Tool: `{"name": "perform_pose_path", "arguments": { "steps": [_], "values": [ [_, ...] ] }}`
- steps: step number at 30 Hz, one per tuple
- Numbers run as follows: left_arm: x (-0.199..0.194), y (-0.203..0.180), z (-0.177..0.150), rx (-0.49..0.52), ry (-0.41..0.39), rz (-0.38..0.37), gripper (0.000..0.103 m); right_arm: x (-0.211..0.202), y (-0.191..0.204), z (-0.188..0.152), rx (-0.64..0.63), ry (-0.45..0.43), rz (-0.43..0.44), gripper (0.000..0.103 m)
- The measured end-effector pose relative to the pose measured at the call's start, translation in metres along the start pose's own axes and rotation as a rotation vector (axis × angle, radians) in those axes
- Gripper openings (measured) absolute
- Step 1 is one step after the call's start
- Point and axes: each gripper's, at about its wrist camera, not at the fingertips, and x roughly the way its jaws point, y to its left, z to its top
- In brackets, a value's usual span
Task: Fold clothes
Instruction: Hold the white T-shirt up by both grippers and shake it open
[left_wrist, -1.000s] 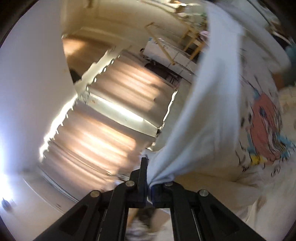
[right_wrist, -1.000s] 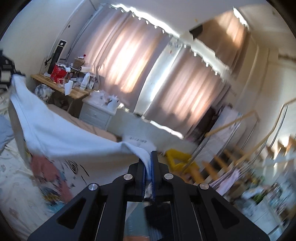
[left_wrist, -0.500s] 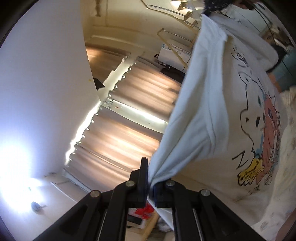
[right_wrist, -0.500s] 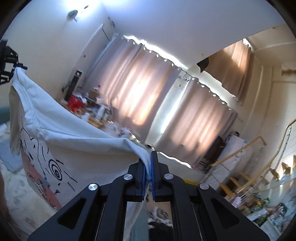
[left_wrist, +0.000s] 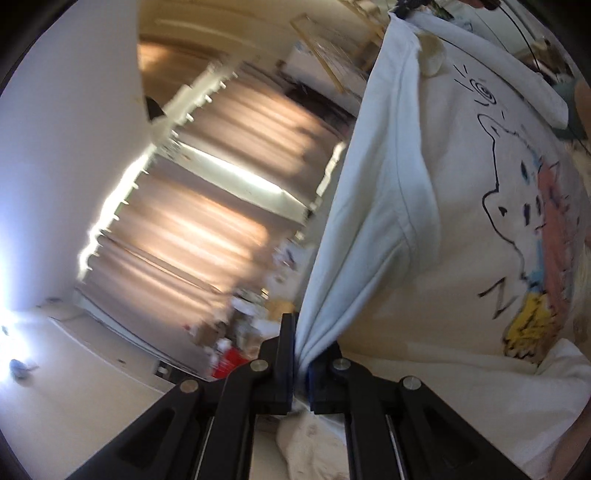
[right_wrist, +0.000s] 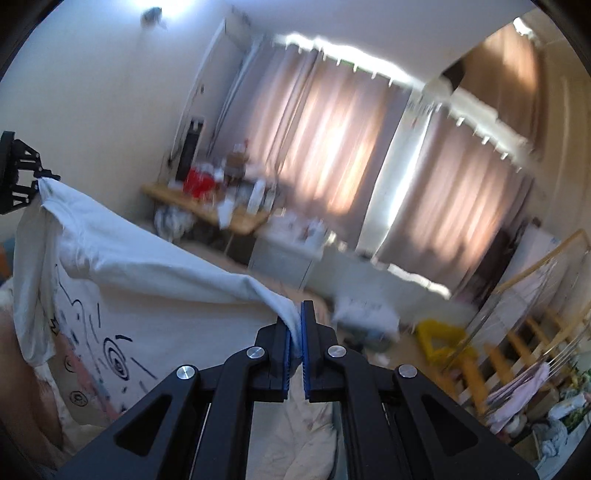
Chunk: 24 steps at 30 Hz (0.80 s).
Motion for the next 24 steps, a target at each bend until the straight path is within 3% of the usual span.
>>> {"name": "perform_pose_path", "arguments": {
  "steps": [7, 11, 16, 21, 22, 24],
  "values": [
    [0.202, -0.064, -0.063, -0.016, 0.190, -0.110, 0.007, 0.230, -0.003, -0.032, -0.039, 0.238, 0.066, 0.004],
    [0.336, -0.117, -0.109, -0.004, 0.335, -0.150, 0.007, 0.363, 0.006, -0.069, -0.113, 0.370, 0.079, 0.004],
    [0.460, -0.184, -0.156, 0.014, 0.470, -0.174, 0.007, 0.519, 0.027, -0.132, -0.173, 0.530, 0.080, 0.004],
    [0.545, -0.214, -0.177, 0.006, 0.584, -0.166, 0.010, 0.642, 0.058, -0.182, -0.250, 0.671, 0.025, 0.004],
    [0.560, -0.217, -0.181, -0.010, 0.610, -0.158, 0.019, 0.658, 0.062, -0.187, -0.263, 0.683, 0.006, 0.004],
    [0.577, -0.222, -0.187, -0.026, 0.652, -0.136, 0.027, 0.683, 0.069, -0.194, -0.284, 0.704, -0.029, 0.004]
  ]
}}
